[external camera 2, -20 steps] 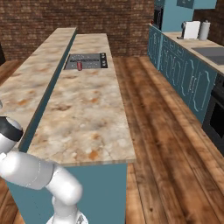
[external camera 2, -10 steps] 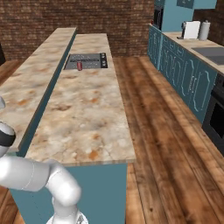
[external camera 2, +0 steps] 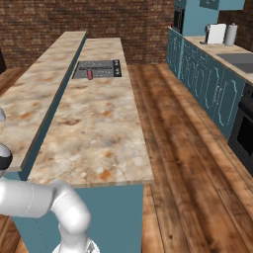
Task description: Four empty soda cans are scattered around the kitchen. Gather all the cans and cluster them next to the stove for recycling.
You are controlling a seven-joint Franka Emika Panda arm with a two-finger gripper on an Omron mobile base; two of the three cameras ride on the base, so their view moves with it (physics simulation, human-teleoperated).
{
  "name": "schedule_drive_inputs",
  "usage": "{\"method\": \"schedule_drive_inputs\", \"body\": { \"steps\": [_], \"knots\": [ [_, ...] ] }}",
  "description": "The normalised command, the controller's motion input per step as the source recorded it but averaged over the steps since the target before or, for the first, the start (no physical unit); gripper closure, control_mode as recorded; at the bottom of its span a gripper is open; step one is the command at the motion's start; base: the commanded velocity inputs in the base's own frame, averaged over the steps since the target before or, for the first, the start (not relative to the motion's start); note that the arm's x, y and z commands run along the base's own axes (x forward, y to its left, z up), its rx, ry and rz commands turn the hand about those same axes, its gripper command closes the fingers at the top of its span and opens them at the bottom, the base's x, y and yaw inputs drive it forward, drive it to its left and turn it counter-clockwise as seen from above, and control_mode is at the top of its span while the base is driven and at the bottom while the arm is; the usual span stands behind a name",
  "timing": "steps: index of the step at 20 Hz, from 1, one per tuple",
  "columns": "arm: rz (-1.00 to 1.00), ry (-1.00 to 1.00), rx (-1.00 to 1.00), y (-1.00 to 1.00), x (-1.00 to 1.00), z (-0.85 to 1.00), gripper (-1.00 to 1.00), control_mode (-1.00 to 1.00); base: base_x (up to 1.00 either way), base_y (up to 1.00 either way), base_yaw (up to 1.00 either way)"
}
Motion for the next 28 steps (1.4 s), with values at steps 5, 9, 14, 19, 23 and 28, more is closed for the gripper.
{"method": "schedule_drive_inputs", "body": {
  "steps": [5, 9, 14, 19, 23, 28],
  "knots": [
    [0.0, 0.0, 0.03, 0.0, 0.0, -0.1, -1.0, -1.0, 0.0, 0.0, 0.0],
    [0.0, 0.03, 0.02, 0.0, 0.0, -0.07, -1.0, -1.0, 0.0, 0.0, 0.0],
    [0.0, 0.05, 0.0, 0.0, 0.0, -0.01, 1.0, -1.0, 0.0, 0.0, 0.0],
    [0.02, 0.04, 0.0, -0.07, 0.01, 0.0, 1.0, -1.0, 0.0, 0.0, 0.0],
    [0.05, -0.06, 0.0, -0.58, -0.52, 0.07, 1.0, -1.0, 0.0, 0.0, 0.0],
    [0.04, -0.06, 0.0, -0.91, -0.71, 0.32, 1.0, -1.0, 0.0, 0.0, 0.0]
  ]
}}
